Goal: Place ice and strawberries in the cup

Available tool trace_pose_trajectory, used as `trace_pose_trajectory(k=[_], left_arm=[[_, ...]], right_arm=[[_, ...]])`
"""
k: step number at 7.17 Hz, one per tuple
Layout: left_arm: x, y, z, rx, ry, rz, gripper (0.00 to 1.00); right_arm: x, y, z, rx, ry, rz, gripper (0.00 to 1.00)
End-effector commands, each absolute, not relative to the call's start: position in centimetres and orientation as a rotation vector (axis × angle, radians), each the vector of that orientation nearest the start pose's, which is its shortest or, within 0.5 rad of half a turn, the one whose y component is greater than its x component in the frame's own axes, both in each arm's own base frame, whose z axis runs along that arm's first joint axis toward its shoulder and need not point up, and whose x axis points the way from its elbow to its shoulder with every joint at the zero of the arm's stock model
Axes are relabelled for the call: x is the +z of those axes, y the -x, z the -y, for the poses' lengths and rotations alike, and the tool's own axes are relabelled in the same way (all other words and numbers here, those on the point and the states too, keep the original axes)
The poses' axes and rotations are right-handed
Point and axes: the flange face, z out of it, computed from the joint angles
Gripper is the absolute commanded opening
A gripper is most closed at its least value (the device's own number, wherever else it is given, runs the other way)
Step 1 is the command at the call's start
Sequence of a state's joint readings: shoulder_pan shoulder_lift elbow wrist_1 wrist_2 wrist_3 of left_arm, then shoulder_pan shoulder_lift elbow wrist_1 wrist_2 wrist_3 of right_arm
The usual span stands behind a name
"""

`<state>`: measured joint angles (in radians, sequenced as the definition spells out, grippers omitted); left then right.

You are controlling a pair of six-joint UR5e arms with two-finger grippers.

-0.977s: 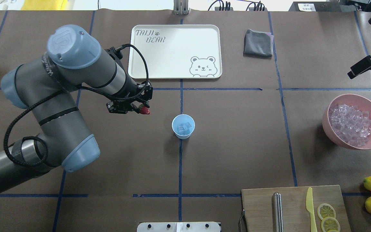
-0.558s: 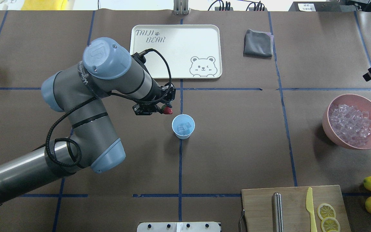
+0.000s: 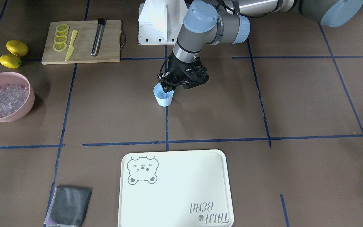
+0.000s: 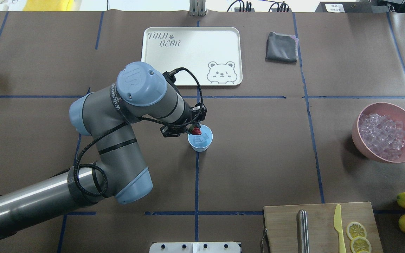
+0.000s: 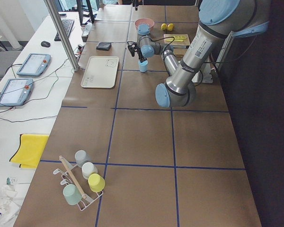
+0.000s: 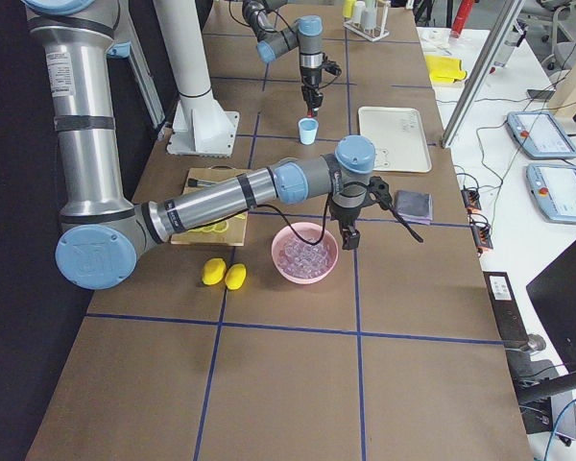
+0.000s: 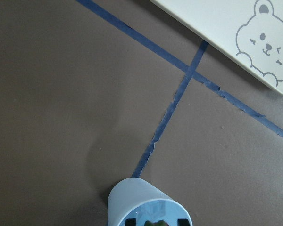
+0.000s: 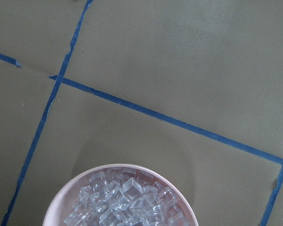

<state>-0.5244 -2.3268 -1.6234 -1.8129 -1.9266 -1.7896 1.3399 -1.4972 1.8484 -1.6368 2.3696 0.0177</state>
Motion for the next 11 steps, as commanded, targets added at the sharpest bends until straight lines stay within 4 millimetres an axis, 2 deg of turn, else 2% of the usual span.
trace_pose_trajectory(k=[1, 2, 3, 7, 8, 11], left_arm=[[14.2, -56.4, 43.2, -0.477, 0.163, -1.08, 0.18], [14.2, -56.4, 43.2, -0.473, 0.161, -1.079, 0.54], [14.2, -56.4, 43.2, -0.467, 0.157, -1.079, 0.99], [13.8, -55.4, 43.1, -0.443, 0.142, -1.09, 1.0], [13.7, -53.6, 44.1, -0.452, 0.13, -1.095, 1.0], [16.6, -43.0, 45.1, -0.339, 0.098, -1.024, 1.0]], right_arm=[[49.2, 5.4, 51.5, -0.308, -0.17, 0.823, 0.99], [49.2, 5.1, 51.5, -0.303, -0.172, 0.823, 0.99], [49.2, 5.1, 51.5, -0.303, -0.172, 0.823, 0.99], [49.1, 4.5, 51.5, -0.288, -0.177, 0.822, 0.99], [48.5, 4.2, 51.7, -0.288, -0.191, 0.822, 0.99], [50.1, 3.6, 51.2, -0.274, -0.17, 0.812, 0.99]])
